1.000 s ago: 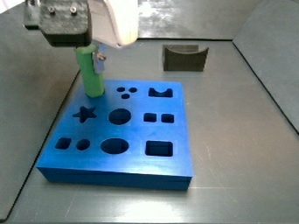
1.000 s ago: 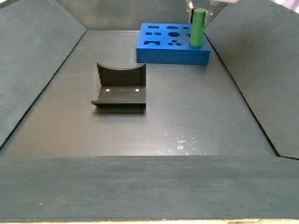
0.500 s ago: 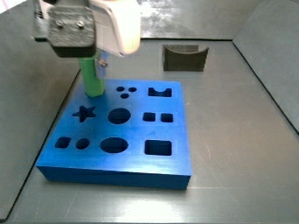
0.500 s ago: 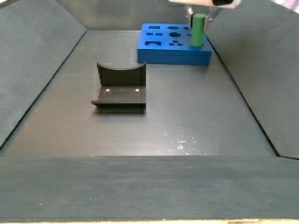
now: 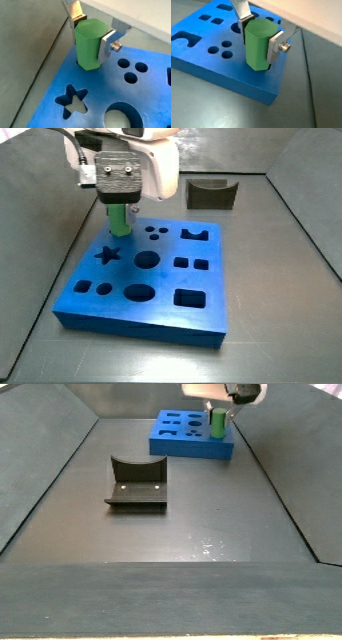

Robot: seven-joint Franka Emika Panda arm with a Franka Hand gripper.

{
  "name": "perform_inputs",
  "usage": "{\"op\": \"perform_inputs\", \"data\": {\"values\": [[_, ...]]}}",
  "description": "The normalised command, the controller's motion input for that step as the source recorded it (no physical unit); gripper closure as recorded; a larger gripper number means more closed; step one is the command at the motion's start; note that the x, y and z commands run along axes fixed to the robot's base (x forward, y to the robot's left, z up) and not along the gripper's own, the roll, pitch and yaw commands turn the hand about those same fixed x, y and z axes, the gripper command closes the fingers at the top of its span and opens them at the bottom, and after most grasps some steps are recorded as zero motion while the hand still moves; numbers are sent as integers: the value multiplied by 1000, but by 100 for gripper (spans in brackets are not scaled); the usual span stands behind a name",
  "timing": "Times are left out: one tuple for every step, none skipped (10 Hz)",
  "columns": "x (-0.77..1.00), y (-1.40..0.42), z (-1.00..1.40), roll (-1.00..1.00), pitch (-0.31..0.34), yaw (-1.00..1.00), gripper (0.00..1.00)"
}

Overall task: Pick up the hexagon object. Move up. Place the hexagon object on the fixture. Regrasp the hexagon object. Move to above the board. Insert the hexagon object.
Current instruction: Insert the hexagon object.

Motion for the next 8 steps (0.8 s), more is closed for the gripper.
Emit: {"op": "perform_inputs", "data": {"values": [[0,0,-129,-66,-66,43,100],[0,0,-26,0,0,0,100],[0,-46,-826,266,-91,-454,100],[26,0,-840,249,-63,-726,100],[0,0,-351,120,0,-280,100],[0,0,-71,14,0,0,100],[-71,0,-811,186,-231,0,100],[-126,0,-1000,120,-151,0,100]]}}
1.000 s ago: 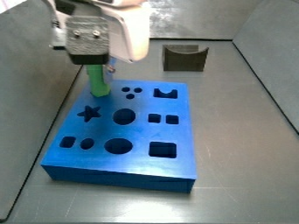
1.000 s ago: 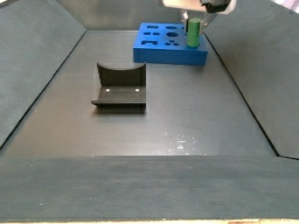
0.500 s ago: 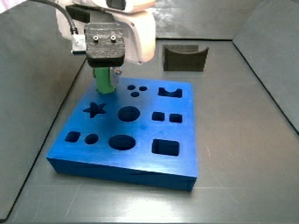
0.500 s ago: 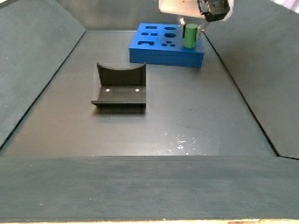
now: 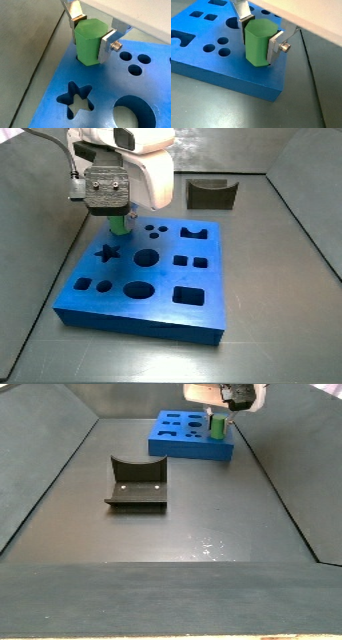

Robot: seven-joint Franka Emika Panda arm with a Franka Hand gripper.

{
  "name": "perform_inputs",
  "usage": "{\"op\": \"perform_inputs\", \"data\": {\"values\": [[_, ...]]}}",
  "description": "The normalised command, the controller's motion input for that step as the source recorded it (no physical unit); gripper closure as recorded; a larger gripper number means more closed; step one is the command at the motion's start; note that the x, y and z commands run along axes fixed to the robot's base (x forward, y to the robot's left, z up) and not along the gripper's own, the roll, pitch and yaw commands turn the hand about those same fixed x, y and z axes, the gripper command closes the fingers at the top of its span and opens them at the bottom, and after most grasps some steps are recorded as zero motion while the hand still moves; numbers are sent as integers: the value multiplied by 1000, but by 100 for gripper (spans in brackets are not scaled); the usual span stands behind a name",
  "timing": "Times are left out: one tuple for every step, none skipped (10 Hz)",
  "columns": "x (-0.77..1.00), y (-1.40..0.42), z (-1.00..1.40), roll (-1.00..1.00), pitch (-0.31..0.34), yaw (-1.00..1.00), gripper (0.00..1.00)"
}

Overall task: Pick up the hexagon object. Move up. Place the hexagon object on the fixture. Regrasp the hexagon object. Move to above the board. Insert the hexagon object.
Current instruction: Insert the hexagon object.

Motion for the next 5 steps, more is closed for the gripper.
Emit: {"op": "perform_inputs", "data": {"values": [[-34,0,-1000,123,-80,0,100],[0,0,-1000,151,-31,0,100],[83,0,-1000,160,0,0,100],[0,0,0,17,0,0,100],[0,0,0,0,0,0,100]]}}
